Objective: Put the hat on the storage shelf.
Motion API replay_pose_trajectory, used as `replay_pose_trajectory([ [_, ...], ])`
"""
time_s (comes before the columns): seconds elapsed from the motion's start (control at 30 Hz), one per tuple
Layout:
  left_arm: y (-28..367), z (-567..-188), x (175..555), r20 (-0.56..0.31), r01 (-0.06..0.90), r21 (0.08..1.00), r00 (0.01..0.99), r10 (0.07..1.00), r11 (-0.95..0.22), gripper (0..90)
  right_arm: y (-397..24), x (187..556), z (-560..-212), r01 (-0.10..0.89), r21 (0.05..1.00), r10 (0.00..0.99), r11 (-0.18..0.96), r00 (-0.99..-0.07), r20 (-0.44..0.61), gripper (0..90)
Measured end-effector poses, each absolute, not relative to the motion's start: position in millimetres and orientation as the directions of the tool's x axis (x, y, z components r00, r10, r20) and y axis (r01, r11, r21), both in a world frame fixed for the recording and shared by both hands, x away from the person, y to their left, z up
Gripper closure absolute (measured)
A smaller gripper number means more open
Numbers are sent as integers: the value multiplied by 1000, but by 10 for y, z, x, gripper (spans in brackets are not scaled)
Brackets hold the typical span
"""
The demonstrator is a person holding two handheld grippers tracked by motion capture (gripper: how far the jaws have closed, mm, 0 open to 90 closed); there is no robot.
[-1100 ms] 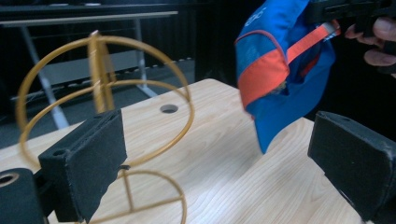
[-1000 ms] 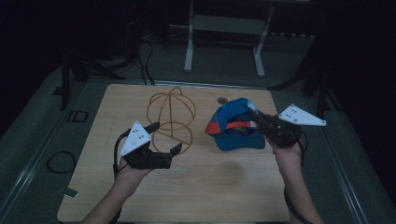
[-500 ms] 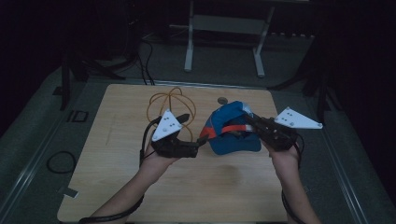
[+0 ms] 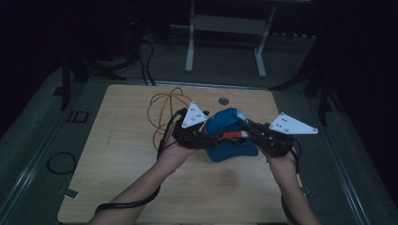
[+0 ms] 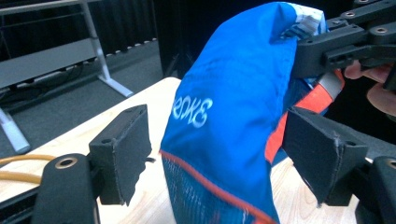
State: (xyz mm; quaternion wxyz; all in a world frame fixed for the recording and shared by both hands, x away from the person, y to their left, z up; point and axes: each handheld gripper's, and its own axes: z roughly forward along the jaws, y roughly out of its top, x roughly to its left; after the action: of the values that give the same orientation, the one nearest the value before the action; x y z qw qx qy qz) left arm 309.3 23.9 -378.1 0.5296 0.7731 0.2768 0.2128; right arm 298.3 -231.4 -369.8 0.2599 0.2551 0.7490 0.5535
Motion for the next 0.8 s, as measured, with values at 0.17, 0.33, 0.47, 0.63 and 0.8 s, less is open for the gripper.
replay_pose_trajectory([
  [0.17, 205, -3785, 3103, 36, 214, 933, 745, 666, -290, 381, -2295, 2940, -3696, 87, 964, 663, 250, -741, -105, 848],
  [0.33, 211, -3791, 3105, 40, 221, 929, 737, 674, -296, 541, -2244, 2874, -3697, 78, 963, 647, 258, -754, -112, 847],
  [0.47, 201, -3787, 3089, 53, 219, 928, 723, 688, -302, 722, -2198, 2843, -3727, 81, 961, 639, 263, -761, -111, 846],
  [0.63, 139, -3792, 3057, 108, 194, 916, 725, 680, -352, 887, -2148, 2789, -3786, 96, 961, 638, 260, -764, -97, 845],
  [0.8, 112, -3788, 3030, 124, 165, 919, 743, 658, -358, 891, -2178, 2727, -3793, 113, 962, 648, 249, -757, -79, 833],
])
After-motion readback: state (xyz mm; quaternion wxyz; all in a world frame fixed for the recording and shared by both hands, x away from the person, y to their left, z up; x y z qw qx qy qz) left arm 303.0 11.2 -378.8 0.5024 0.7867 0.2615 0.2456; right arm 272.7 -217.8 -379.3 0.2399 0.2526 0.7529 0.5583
